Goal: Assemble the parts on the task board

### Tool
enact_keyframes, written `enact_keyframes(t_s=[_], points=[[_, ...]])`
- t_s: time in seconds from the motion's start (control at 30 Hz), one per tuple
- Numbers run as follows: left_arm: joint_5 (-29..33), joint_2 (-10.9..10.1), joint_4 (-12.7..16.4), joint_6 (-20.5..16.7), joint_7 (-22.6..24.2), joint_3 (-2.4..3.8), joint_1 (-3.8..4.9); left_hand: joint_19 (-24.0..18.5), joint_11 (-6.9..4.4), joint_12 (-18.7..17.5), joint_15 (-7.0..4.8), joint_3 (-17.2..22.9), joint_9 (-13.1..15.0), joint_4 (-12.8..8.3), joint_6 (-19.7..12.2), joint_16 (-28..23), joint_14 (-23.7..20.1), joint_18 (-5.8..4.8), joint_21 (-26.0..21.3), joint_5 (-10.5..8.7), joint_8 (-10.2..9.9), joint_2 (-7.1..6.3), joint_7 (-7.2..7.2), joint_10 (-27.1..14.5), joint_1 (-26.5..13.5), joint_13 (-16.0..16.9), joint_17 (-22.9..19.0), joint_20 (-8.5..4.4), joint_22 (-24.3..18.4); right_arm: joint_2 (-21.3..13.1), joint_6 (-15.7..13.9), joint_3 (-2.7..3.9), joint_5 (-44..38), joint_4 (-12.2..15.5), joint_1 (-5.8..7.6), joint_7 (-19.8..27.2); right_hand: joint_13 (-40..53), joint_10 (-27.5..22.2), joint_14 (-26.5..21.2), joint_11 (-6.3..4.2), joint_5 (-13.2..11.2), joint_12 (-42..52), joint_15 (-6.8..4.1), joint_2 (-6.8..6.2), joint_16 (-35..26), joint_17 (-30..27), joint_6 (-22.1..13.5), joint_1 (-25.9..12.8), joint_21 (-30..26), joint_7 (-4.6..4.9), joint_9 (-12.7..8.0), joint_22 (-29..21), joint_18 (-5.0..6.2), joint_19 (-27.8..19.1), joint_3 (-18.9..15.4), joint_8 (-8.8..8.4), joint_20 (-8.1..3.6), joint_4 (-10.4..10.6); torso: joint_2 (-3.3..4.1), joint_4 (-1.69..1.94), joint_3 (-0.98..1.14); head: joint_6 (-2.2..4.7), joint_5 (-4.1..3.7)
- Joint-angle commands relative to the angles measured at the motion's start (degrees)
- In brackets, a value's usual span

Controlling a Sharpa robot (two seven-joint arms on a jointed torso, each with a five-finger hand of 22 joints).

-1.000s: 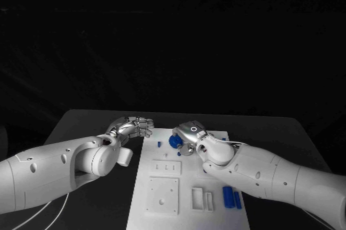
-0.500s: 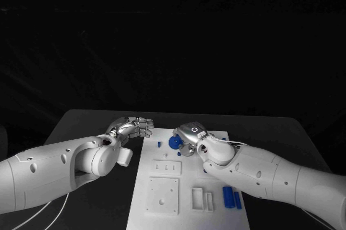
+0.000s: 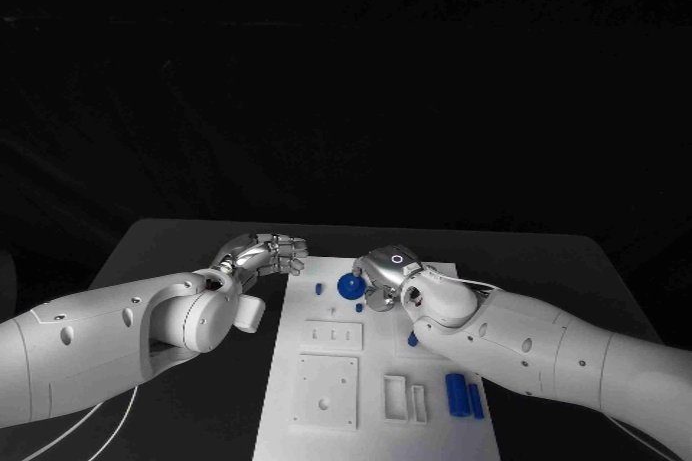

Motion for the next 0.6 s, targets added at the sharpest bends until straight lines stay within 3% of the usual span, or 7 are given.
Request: enact_keyframes(t_s=[0.03, 0.17, 0.4, 0.47, 0.53, 0.57, 0.6], points=[[-0.2, 0.0, 0.2, 0.0, 0.4, 0.05, 0.07, -0.2, -0.09, -0.3, -0.26, 0.4, -0.1, -0.1, -0.2, -0.2, 0.2, 1.18, 0.2, -0.28, 0.3, -0.20, 0.20, -0.1, -0.5, 0.0, 0.1, -0.08, 1.2, -0.4, 3.5, -0.08, 2.5, 0.1, -0.10, 1.2, 2.5, 0.5, -0.1, -0.39, 2.8, 0.5, -0.62, 2.30, -0.2, 0.2, -0.1, -1.4, 0.0, -0.52, 0.1, 1.0, 5.98, -0.4, 1.7, 0.33, 0.20, -0.3, -0.02, -0.06, -0.01, 0.03, 0.02], [-0.2, -0.1, 0.3, -0.1, 0.4, 0.05, 0.07, -0.2, -0.09, -0.3, -0.26, 0.4, -0.1, -0.1, -0.2, -0.2, 0.2, 1.18, 0.2, -0.27, 0.3, -0.21, 0.21, -0.1, -0.4, 0.0, 0.1, -0.09, 1.2, -1.3, 2.4, -0.08, 2.5, 0.8, -0.08, 1.1, 2.7, 0.7, -0.1, -0.55, 3.7, 0.9, -0.78, 3.71, -0.2, 0.5, -0.1, -2.8, 0.2, -0.68, 0.2, 1.0, 5.98, -0.4, 3.9, 0.53, 0.22, -1.0, 0.00, -0.07, 0.03, 0.04, 0.02], [-0.2, -0.4, 0.3, -0.1, 0.5, 0.04, 0.07, -0.2, -0.08, -0.3, -0.26, 0.4, -0.1, -0.1, -0.2, -0.2, 0.2, 1.18, 0.2, -0.27, 0.3, -0.23, 0.21, -0.1, -0.4, 0.0, 0.1, -0.09, 1.2, -4.4, -5.9, 0.74, 6.4, 3.0, 0.08, 2.9, 2.8, 0.7, 0.0, -0.59, 3.0, 1.0, -0.85, 3.45, -0.2, 0.6, -0.6, -3.9, 0.4, -0.72, 0.2, 0.9, 5.98, -0.1, 4.7, 0.48, 0.00, -1.4, -0.04, -0.11, 0.06, 0.19, -0.04], [-0.2, -0.5, 0.3, -0.1, 0.5, 0.04, 0.07, -0.2, -0.08, -0.3, -0.26, 0.4, -0.1, -0.1, -0.2, -0.2, 0.2, 1.18, 0.2, -0.27, 0.3, -0.23, 0.21, -0.1, -0.4, 0.0, 0.1, -0.09, 1.2, -5.7, -8.3, 1.36, 9.7, 3.8, 0.19, 5.5, 2.7, 0.7, 0.1, -0.46, -0.8, 0.9, -0.72, 2.51, -0.2, 0.7, -0.6, -3.9, 0.4, -0.55, 0.3, 0.8, 5.98, 0.3, 4.0, 0.70, -0.33, -1.1, -0.06, -0.17, 0.06, 0.23, -0.01], [-0.2, -0.6, 0.3, 0.0, 0.6, 0.04, 0.07, -0.2, -0.08, -0.3, -0.26, 0.4, -0.1, -0.1, -0.2, -0.2, 0.2, 1.18, 0.2, -0.27, 0.3, -0.24, 0.21, -0.1, -0.4, 0.0, 0.1, -0.09, 1.2, -7.2, -9.8, 2.15, 14.3, 4.9, 0.31, 8.6, 2.6, 0.6, 0.2, -0.19, -6.8, 0.8, -0.44, 0.51, -0.3, 0.8, -0.6, -3.5, 0.2, -0.28, 0.5, 0.6, 5.98, 0.5, 2.9, 0.92, -0.71, -0.6, -0.07, -0.24, 0.09, 0.36, -0.08], [-0.2, -0.6, 0.1, 0.0, 0.6, 0.04, 0.07, -0.2, -0.08, -0.3, -0.26, 0.4, -0.1, -0.1, -0.2, -0.2, 0.2, 1.18, 0.2, -0.27, 0.3, -0.24, 0.21, -0.1, -0.4, 0.0, 0.1, -0.08, 1.2, -8.3, -10.5, 2.85, 16.3, 5.7, 0.33, 9.9, 2.5, 0.6, 0.2, -0.06, -7.9, 0.8, -0.39, -0.63, -0.3, 0.8, -0.6, -3.7, 0.2, -0.11, 0.5, 0.6, 5.98, 0.6, 1.8, 1.05, -0.81, -0.1, -0.08, -0.28, 0.13, 0.42, -0.05], [-0.2, -0.5, -0.1, 0.1, 0.7, 0.04, 0.07, -0.2, -0.08, -0.3, -0.26, 0.4, -0.1, -0.1, -0.2, -0.2, 0.2, 1.18, 0.2, -0.27, 0.3, -0.25, 0.21, -0.1, -0.4, 0.0, 0.1, -0.08, 1.2, -9.2, -10.7, 3.41, 17.5, 6.2, 0.33, 10.7, 2.5, 0.6, 0.2, 0.07, -8.4, 0.8, -0.27, -0.89, -0.3, 0.8, -0.5, -3.5, 0.2, 0.05, 0.6, 0.5, 5.98, 0.6, 1.1, 1.16, -0.91, 0.1, -0.08, -0.25, 0.13, 0.45, -0.07]])
